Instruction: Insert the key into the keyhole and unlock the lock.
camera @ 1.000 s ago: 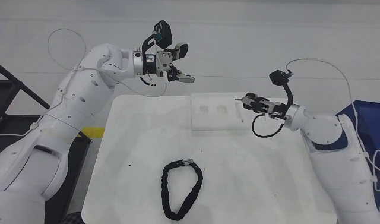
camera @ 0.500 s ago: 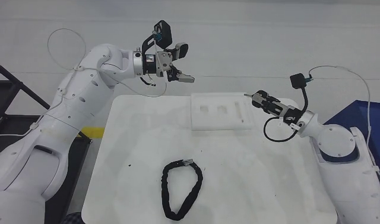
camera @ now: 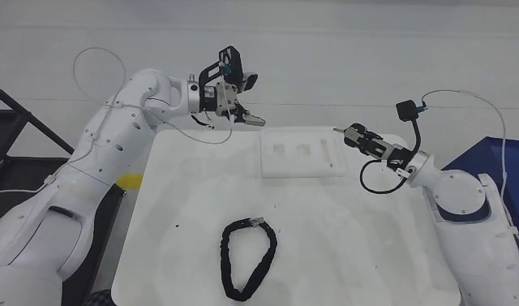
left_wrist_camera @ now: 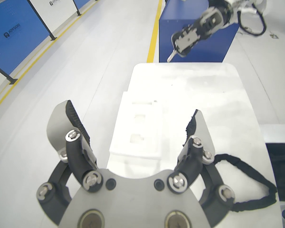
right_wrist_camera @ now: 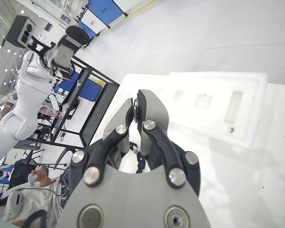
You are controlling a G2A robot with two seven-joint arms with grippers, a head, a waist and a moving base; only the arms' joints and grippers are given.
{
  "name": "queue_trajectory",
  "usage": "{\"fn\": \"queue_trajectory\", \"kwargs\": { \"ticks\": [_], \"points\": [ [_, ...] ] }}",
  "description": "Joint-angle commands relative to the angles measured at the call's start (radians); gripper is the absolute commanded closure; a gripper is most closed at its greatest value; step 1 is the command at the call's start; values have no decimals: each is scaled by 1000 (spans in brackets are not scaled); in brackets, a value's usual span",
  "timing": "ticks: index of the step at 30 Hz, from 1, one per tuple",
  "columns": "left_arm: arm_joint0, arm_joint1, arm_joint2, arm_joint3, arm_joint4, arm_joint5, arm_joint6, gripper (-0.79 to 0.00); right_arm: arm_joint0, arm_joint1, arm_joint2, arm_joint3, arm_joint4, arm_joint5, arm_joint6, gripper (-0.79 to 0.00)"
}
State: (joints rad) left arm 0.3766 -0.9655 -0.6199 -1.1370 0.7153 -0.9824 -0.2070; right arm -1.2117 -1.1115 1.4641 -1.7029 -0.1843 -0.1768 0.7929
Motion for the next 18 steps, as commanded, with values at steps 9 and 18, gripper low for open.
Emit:
{"fn": "queue_trajectory", "kwargs": {
  "ticks": [9, 18],
  "points": [
    [151, -1, 50, 11, 200, -30, 81, -785, 0, 0, 0, 0, 0, 0, 0, 0],
    [170, -7, 186, 40, 343, -30, 215, -785, 0, 0, 0, 0, 0, 0, 0, 0]
  ]
}}
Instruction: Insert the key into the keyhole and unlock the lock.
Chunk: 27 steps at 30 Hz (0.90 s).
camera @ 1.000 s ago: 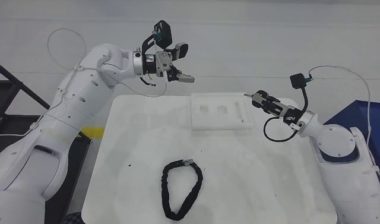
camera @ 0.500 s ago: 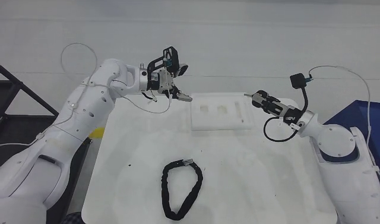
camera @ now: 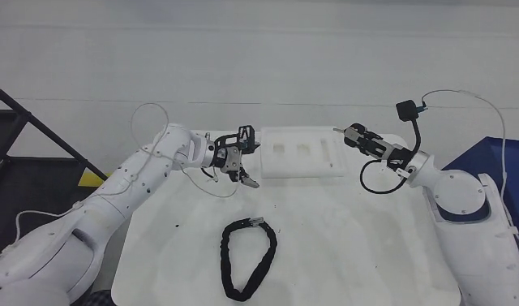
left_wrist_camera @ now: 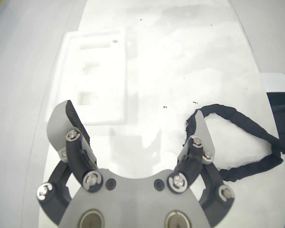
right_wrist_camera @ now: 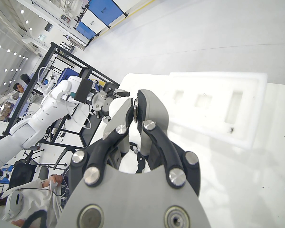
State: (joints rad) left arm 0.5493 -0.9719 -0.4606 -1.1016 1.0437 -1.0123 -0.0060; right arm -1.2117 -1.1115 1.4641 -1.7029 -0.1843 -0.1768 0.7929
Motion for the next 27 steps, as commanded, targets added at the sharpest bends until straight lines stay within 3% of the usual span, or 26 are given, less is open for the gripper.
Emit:
{"fn": "queue_trajectory", "kwargs": {
  "ticks": [1, 10, 27],
  "points": [
    [-4, -1, 50, 9, 20, 0, 22, -785, 0, 0, 0, 0, 0, 0, 0, 0],
    [-78, 4, 274, 40, -82, 0, 87, -785, 0, 0, 0, 0, 0, 0, 0, 0],
    [-78, 4, 274, 40, -82, 0, 87, -785, 0, 0, 0, 0, 0, 0, 0, 0]
  ]
}}
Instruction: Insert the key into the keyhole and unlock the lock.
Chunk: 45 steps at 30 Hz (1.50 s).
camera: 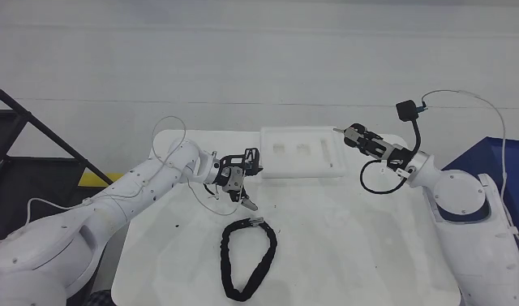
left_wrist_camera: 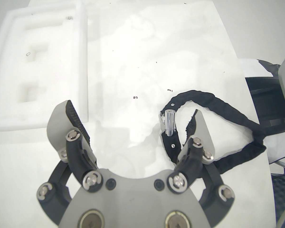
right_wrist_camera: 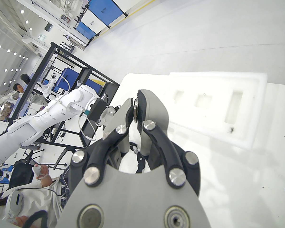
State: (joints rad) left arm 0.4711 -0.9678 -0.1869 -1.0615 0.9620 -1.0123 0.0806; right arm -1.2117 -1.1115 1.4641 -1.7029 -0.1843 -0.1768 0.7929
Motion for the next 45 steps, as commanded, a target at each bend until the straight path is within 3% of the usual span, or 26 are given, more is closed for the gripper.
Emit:
{"fn": "queue_trajectory", "kwargs": {
  "ticks": [1, 6, 14, 19, 26, 44, 45],
  "points": [
    [0, 0, 0, 0, 0, 0, 0, -785, 0, 0, 0, 0, 0, 0, 0, 0],
    [53, 17, -27, -8, 8, 8, 56, -785, 0, 0, 0, 0, 0, 0, 0, 0],
    [179, 101, -91, -64, 208, 23, 284, -785, 0, 0, 0, 0, 0, 0, 0, 0],
    [246, 128, -114, -97, 337, 137, 368, -785, 0, 0, 0, 0, 0, 0, 0, 0],
    [295, 119, -119, -105, 442, 236, 425, -785, 0, 0, 0, 0, 0, 0, 0, 0],
    [316, 49, -114, -18, 579, 273, 466, -785, 0, 0, 0, 0, 0, 0, 0, 0],
    [317, 45, -114, -16, 585, 274, 468, -613, 0, 0, 0, 0, 0, 0, 0, 0]
  ]
}}
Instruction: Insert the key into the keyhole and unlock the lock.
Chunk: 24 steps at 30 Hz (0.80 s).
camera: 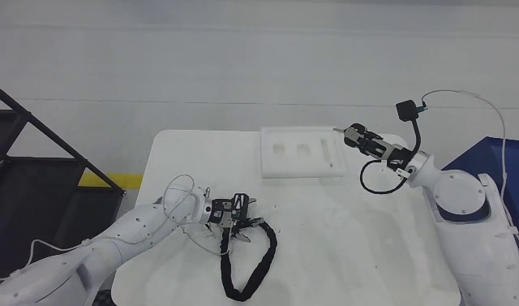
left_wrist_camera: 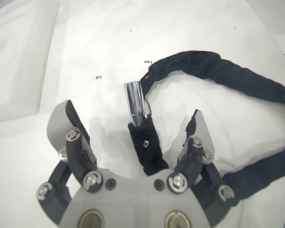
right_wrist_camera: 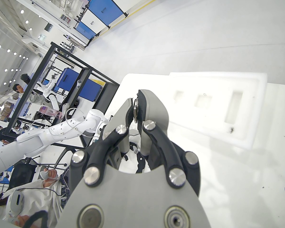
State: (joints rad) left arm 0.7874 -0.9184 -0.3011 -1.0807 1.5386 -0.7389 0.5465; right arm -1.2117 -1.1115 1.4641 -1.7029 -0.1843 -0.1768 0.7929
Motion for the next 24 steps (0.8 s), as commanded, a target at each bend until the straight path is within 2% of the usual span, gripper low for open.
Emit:
{"fn": "queue_trajectory", "kwargs": {
  "ticks": [1, 2, 4, 6, 8, 9, 16, 24],
  "points": [
    [0, -8, 0, 6, 15, 1, 5, -511, 0, 0, 0, 0, 0, 0, 0, 0],
    [1, -11, 0, 11, 19, 2, 8, -372, 0, 0, 0, 0, 0, 0, 0, 0],
    [1, -17, -2, 19, 27, 0, 13, -225, 0, 0, 0, 0, 0, 0, 0, 0],
    [2, -23, -4, 33, 30, -2, 13, -179, 0, 0, 0, 0, 0, 0, 0, 0],
    [2, -29, -8, 45, 30, 0, 0, -80, 0, 0, 0, 0, 0, 0, 0, 0],
    [2, -32, -10, 46, 32, 3, -6, 0, 0, 0, 0, 0, 0, 0, 0, 0],
    [4, -41, -26, 40, 39, -21, 10, 0, 0, 0, 0, 0, 0, 0, 0, 0],
    [16, -25, -78, 15, 17, -37, 73, 0, 0, 0, 0, 0, 0, 0, 0, 0]
  ]
}}
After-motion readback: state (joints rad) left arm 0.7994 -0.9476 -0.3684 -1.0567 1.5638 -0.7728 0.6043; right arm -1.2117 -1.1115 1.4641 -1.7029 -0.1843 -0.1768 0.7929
